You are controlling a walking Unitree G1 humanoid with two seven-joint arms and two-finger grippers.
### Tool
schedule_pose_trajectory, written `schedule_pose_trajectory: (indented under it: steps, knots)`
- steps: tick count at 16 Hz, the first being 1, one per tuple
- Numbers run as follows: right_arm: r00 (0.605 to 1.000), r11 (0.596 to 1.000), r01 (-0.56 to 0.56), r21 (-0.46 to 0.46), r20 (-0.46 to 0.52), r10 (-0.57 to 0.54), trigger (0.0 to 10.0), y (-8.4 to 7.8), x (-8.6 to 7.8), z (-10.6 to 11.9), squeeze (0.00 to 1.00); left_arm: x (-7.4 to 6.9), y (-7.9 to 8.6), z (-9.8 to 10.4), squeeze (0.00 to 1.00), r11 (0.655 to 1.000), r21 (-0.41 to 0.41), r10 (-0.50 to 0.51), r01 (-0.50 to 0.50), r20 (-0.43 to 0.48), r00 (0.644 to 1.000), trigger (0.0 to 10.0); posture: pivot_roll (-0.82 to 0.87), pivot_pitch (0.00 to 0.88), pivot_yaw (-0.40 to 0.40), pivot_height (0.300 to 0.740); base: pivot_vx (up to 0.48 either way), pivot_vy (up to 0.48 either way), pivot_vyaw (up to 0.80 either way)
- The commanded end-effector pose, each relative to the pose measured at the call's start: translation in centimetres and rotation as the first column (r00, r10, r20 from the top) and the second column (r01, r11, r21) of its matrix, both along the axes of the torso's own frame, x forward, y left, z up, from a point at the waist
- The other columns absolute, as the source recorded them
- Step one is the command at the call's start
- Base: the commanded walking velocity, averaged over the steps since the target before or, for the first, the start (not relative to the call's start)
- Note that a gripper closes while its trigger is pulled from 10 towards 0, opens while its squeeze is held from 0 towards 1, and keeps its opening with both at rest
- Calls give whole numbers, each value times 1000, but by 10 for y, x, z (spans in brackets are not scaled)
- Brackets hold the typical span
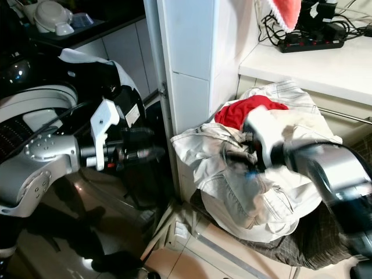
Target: Clothes washing
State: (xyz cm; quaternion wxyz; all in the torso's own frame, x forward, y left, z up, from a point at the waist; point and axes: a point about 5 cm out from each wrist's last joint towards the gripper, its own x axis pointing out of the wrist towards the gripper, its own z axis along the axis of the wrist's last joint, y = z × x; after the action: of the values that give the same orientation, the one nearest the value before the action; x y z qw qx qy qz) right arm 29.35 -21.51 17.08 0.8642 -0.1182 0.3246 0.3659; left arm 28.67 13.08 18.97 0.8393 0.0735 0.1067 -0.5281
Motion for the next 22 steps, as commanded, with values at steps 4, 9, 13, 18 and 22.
schedule_pose_trajectory:
  steps: [4, 9, 13, 18, 22]
  knots:
    - [988, 968, -139, -211, -96, 121, 10000, 4, -15, -16, 0, -4, -5, 3, 0, 999, 10, -45, 45, -11, 999, 10000, -16, 0, 106, 740, 0, 0, 0]
    - [994, 898, -98, -430, -83, 69, 10000, -18, -11, -29, 0, -8, -6, 1, 0, 998, 24, -65, 66, -33, 997, 10000, -12, 0, 100, 740, 0, 0, 0]
    - [996, 902, -68, -426, -76, 40, 0, -22, -7, -28, 0, -9, -8, 1, 0, 997, 16, -78, 79, -43, 996, 10000, -16, 0, 104, 740, 0, 0, 0]
    - [997, 913, -46, -406, -78, 15, 0, -25, -5, -29, 0, -8, -12, 0, 0, 997, 12, -80, 80, -44, 996, 10000, -16, 0, 105, 740, 0, 0, 0]
    - [998, 919, -18, -394, -67, -10, 0, -27, -2, -27, 0, -7, -14, 0, 0, 997, 0, -73, 73, -41, 997, 10000, -14, 0, 100, 740, 0, 0, 0]
